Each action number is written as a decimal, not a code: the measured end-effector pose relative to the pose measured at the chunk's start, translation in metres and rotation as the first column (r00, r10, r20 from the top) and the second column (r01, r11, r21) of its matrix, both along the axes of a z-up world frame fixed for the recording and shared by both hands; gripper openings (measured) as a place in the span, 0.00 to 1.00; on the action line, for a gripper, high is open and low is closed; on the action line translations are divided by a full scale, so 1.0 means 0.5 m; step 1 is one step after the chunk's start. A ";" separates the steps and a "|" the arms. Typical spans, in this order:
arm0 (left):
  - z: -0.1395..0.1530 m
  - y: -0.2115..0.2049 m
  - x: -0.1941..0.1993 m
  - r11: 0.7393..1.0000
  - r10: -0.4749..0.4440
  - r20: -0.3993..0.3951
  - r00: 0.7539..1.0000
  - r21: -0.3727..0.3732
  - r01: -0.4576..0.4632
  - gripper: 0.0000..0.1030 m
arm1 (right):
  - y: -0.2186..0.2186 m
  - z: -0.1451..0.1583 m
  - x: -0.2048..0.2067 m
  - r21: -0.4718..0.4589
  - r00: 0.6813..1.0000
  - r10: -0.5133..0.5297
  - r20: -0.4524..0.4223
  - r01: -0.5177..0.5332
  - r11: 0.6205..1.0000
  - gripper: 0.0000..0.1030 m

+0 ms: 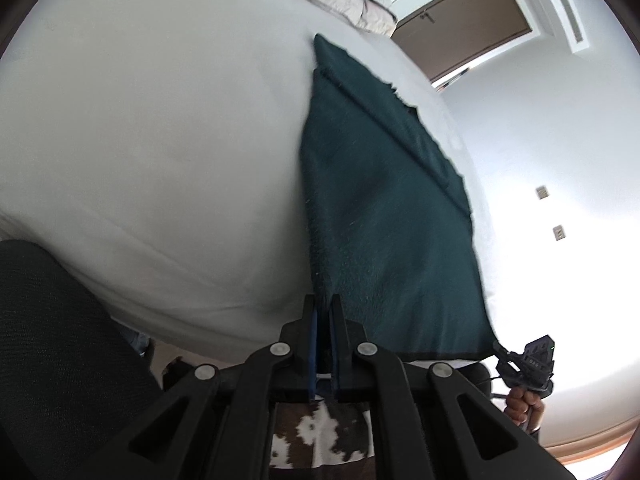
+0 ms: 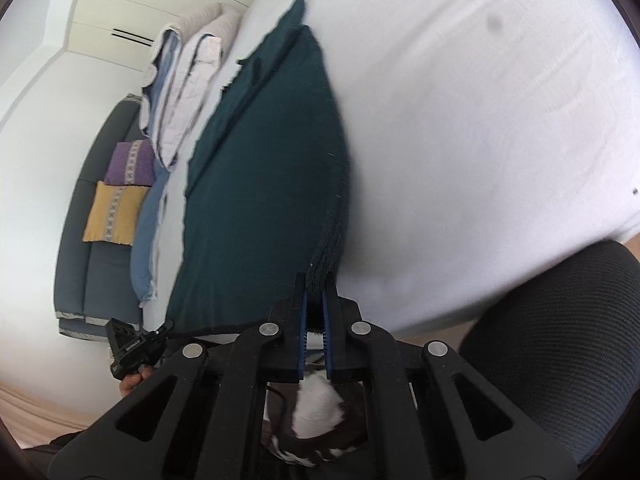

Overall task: Fold small clothes
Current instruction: 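Grasp the sweater hem with both tools and lift it toward the collar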

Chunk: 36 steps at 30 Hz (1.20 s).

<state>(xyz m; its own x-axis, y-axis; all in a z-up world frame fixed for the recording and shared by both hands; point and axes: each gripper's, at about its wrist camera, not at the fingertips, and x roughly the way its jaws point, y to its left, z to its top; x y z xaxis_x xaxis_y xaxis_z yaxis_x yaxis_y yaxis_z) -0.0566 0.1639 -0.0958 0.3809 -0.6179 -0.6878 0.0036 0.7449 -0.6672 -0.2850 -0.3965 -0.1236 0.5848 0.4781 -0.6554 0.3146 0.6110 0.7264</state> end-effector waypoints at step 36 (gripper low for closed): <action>0.178 -0.066 0.452 0.983 0.099 0.135 0.986 -0.170 -0.075 0.06 | -0.129 0.225 0.558 -0.031 0.955 -0.126 0.267 0.139 0.990 0.05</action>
<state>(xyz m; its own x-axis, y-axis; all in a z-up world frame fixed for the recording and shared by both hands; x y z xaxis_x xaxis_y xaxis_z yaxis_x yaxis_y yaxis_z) 0.1694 0.1311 -0.0069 0.5251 -0.6777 -0.5147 0.0474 0.6271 -0.7775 -0.0059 -0.4609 -0.0111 0.7960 0.3555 -0.4899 0.1962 0.6141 0.7645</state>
